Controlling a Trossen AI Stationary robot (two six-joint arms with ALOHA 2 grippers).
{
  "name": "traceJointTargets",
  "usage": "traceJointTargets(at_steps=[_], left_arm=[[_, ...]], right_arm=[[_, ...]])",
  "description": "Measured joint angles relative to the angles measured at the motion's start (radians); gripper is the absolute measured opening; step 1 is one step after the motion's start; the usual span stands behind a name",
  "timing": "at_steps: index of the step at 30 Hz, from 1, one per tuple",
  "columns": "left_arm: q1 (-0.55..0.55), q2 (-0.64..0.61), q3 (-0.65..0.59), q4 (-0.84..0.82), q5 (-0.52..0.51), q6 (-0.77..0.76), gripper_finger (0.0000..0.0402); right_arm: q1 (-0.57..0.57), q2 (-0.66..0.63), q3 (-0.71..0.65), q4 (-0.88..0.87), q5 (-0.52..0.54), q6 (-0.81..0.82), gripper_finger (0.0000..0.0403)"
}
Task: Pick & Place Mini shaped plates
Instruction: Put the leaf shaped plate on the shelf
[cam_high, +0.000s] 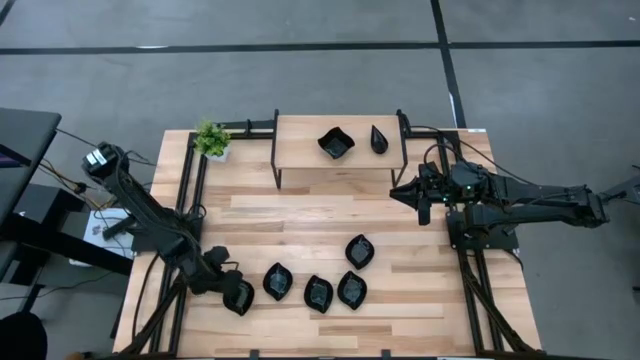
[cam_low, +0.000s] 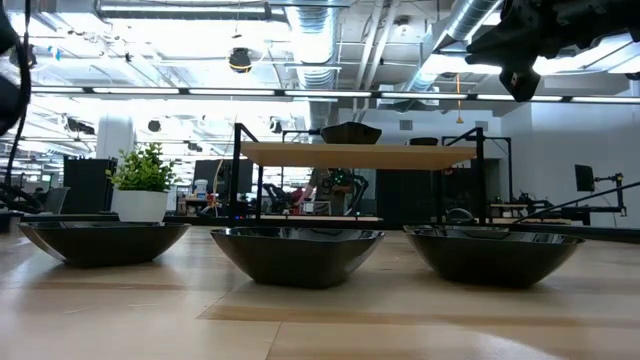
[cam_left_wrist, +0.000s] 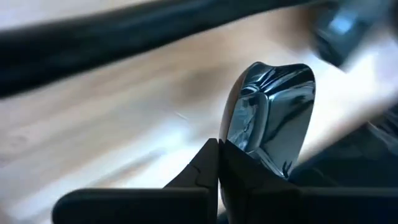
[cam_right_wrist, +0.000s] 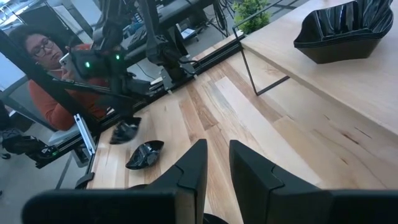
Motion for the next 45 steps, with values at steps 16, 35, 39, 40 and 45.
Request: traceJointTargets(at_steps=[16,35,39,40,45], left_arm=[[0.417,-0.281,0.128,0.015,-0.14,0.596,0.0004],[1.268,0.113,0.71,-0.181,0.388,1.411,0.0003],[1.377,0.21,0.878,-0.37,0.387,1.536,0.0003],[1.405,0.236,0.918,-0.408,0.387,1.571,0.0003],[1.504,0.37,1.059,-0.523,0.384,1.703,0.0003]], right_arm=[[0.0,0.0,0.0,0.0,0.0,-0.01,0.0063],[0.0,0.0,0.0,-0.001,0.0,-0.01,0.0063],[0.0,0.0,0.0,-0.001,0.0,-0.01,0.0063],[0.0,0.0,0.0,-0.001,0.0,-0.01,0.0063],[0.0,0.0,0.0,-0.001,0.0,-0.011,0.0063]])
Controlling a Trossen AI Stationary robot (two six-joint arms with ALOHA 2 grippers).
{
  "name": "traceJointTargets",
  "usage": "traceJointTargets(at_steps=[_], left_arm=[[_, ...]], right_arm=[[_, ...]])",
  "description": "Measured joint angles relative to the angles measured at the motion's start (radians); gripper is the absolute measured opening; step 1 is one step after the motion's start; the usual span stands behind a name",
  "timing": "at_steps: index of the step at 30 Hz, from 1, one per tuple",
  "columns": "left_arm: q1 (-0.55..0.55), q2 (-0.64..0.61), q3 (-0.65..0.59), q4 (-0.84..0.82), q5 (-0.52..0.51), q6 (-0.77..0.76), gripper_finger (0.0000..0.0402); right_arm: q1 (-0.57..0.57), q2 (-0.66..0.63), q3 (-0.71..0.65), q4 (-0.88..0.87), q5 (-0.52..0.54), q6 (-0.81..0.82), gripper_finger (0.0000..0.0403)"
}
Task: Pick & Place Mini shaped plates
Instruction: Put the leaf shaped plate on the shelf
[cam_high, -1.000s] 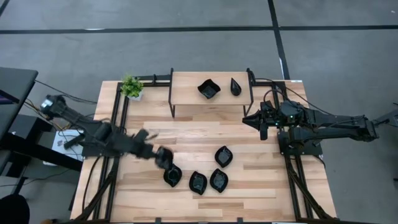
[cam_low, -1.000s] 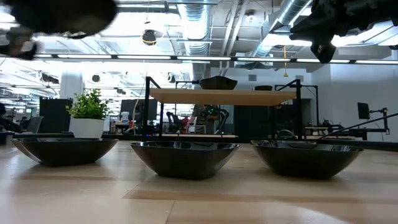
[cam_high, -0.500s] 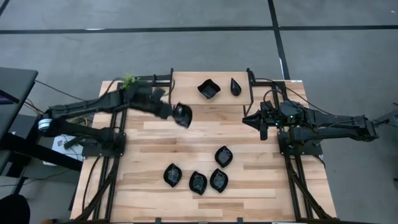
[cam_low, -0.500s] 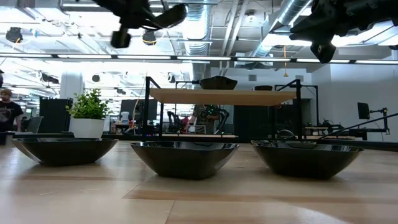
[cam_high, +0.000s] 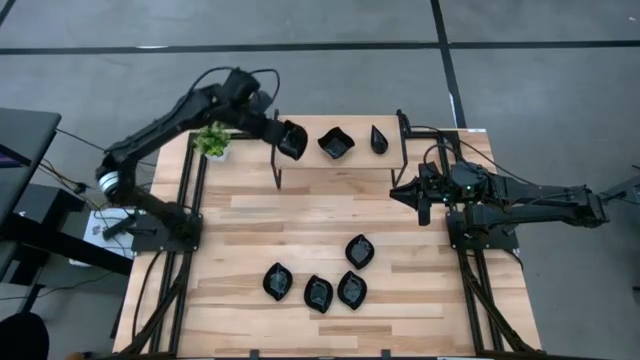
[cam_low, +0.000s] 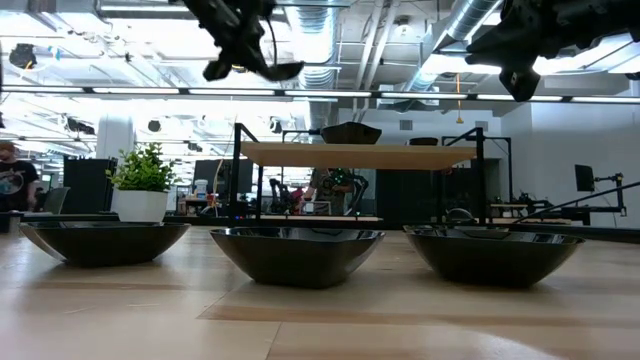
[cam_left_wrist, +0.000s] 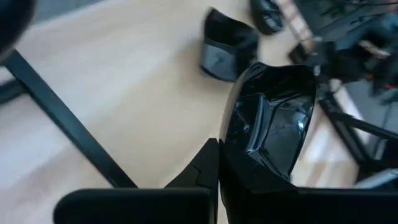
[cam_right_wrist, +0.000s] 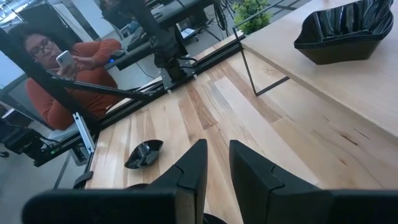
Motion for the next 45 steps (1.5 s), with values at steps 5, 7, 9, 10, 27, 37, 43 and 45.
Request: traceJointTargets(at_steps=[5,7,9,10,27,37,43,45], left_arm=[[0.039,0.122,0.081,-0.027,0.0,0.071,0.0003],[0.047,0.159,0.105,-0.033,0.0,0.082,0.0003],[0.054,0.192,0.124,-0.035,0.0,0.097,0.0003],[0.058,0.206,0.131,-0.036,0.0,0.099,0.0003],[0.114,0.323,0.159,-0.089,0.017,0.154,0.0003],[0.111,0.35,0.158,-0.093,0.029,0.154,0.0003],[0.111,0.347,0.158,-0.092,-0.003,0.179,0.0008],[0.111,0.347,0.158,-0.088,-0.015,0.18,0.0016]], right_arm=[[0.0,0.0,0.0,-0.023,0.0,-0.122,0.0063],[-0.001,0.0,0.0,-0.028,0.0,-0.127,0.0063],[-0.001,0.0,0.0,-0.029,0.009,-0.131,0.0063],[0.0,-0.002,0.0,-0.029,0.029,-0.131,0.0063],[0.004,-0.105,0.0,-0.025,0.184,-0.147,0.0063],[0.004,-0.106,0.0,-0.029,0.183,-0.147,0.0063],[0.004,-0.106,0.0,-0.028,0.183,-0.147,0.0063],[0.004,-0.106,0.0,-0.028,0.183,-0.147,0.0063]])
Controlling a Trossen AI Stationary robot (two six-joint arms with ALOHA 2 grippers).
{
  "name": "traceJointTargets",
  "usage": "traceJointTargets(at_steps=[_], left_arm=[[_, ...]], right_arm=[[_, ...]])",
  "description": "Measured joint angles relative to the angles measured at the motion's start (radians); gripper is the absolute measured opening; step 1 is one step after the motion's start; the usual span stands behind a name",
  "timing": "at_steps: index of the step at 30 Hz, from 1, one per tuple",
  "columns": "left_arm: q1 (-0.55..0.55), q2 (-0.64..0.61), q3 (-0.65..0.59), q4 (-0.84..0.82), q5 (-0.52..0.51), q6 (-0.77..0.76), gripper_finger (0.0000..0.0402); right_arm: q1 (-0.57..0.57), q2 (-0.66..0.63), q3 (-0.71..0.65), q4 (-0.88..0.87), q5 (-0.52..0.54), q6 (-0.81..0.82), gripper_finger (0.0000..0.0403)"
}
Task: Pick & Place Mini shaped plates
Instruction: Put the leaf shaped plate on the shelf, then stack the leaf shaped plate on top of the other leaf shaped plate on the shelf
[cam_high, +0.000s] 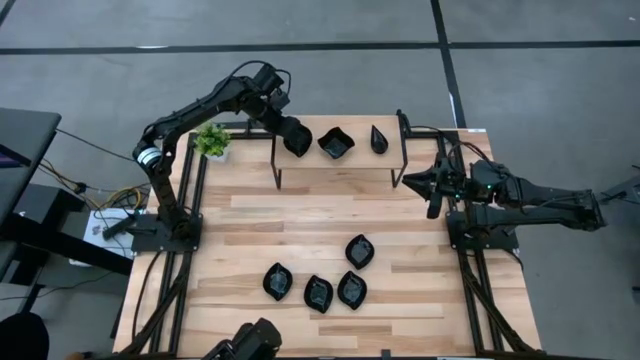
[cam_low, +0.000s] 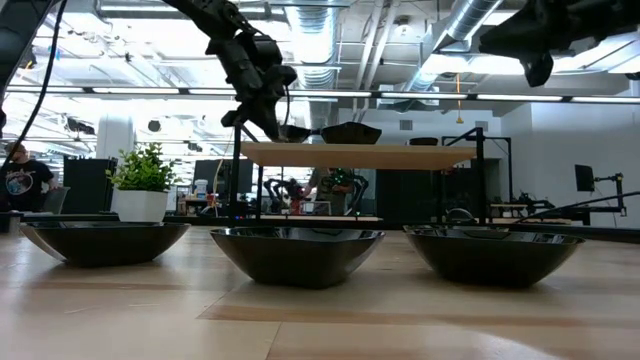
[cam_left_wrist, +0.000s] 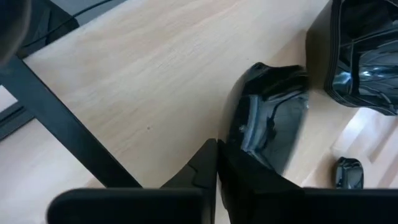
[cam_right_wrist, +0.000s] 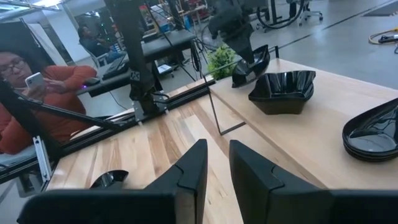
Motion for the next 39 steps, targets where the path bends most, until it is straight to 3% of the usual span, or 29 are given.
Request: traceJointTargets(at_steps=[17,24,32,39], left_arm=[[0.012,-0.004,-0.001,0.015,-0.016,0.032,0.0069],[-0.006,-0.141,-0.002,-0.062,0.0,-0.031,0.0071],[-0.272,-0.455,-0.145,-0.157,0.006,-0.193,0.007],[-0.603,-0.645,-0.378,-0.145,-0.161,-0.613,0.0081]], right_arm=[[0.0,0.0,0.0,0.001,-0.003,0.009,0.0063],[0.0,0.0,0.0,0.001,-0.003,0.009,0.0063],[0.0,0.0,0.0,0.0,-0.003,0.001,0.0063],[0.0,0.0,0.0,0.0,-0.003,0.001,0.0063]])
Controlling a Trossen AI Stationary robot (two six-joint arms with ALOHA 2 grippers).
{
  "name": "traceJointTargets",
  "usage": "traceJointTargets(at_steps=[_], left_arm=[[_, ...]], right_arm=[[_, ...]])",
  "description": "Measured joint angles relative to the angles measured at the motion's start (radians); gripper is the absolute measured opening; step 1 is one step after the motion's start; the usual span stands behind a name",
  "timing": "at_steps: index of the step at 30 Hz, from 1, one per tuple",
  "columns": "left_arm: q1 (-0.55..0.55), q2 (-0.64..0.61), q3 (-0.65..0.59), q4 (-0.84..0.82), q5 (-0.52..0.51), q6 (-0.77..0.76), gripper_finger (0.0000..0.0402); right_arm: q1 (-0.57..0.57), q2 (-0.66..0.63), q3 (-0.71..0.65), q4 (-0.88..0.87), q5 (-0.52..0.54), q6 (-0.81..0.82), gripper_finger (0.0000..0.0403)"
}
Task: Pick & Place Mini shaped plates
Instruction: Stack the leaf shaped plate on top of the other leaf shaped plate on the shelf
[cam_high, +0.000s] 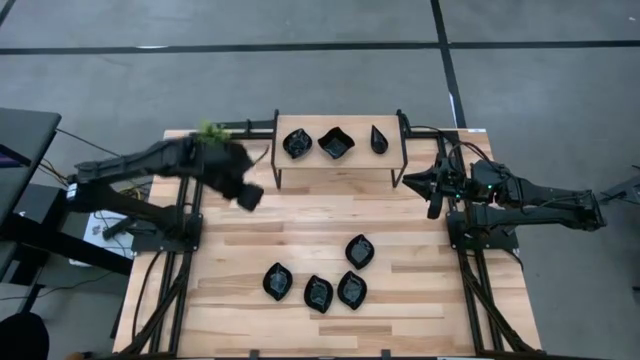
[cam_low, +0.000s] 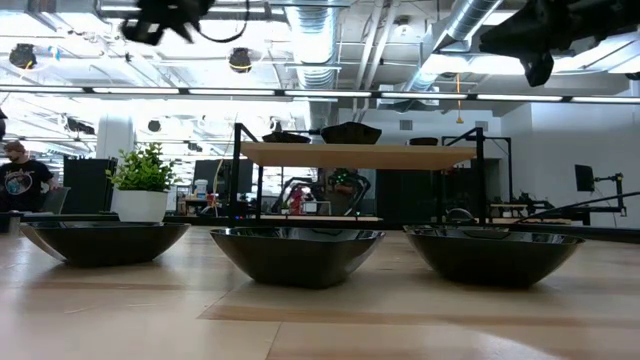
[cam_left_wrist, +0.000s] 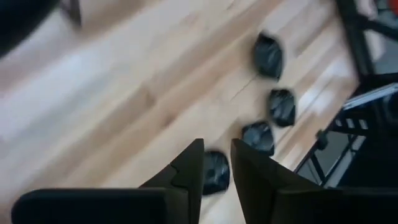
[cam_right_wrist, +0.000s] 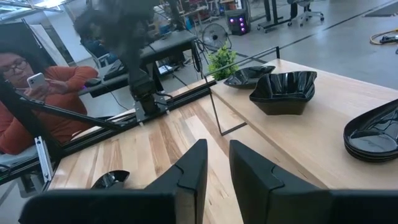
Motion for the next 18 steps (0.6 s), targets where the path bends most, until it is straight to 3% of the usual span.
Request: traceJointTargets(at_steps=[9,18], left_arm=[[-0.375,-0.036,-0.31,0.189,-0.085,-0.462,0.0129],[-0.559,-0.028,-0.583,0.552,-0.095,-0.718,0.0203]], right_arm=[[0.0,0.0,0.0,0.0,0.0,0.0,0.0063],[0.0,0.0,0.0,0.002,0.0,0.0,0.0063]])
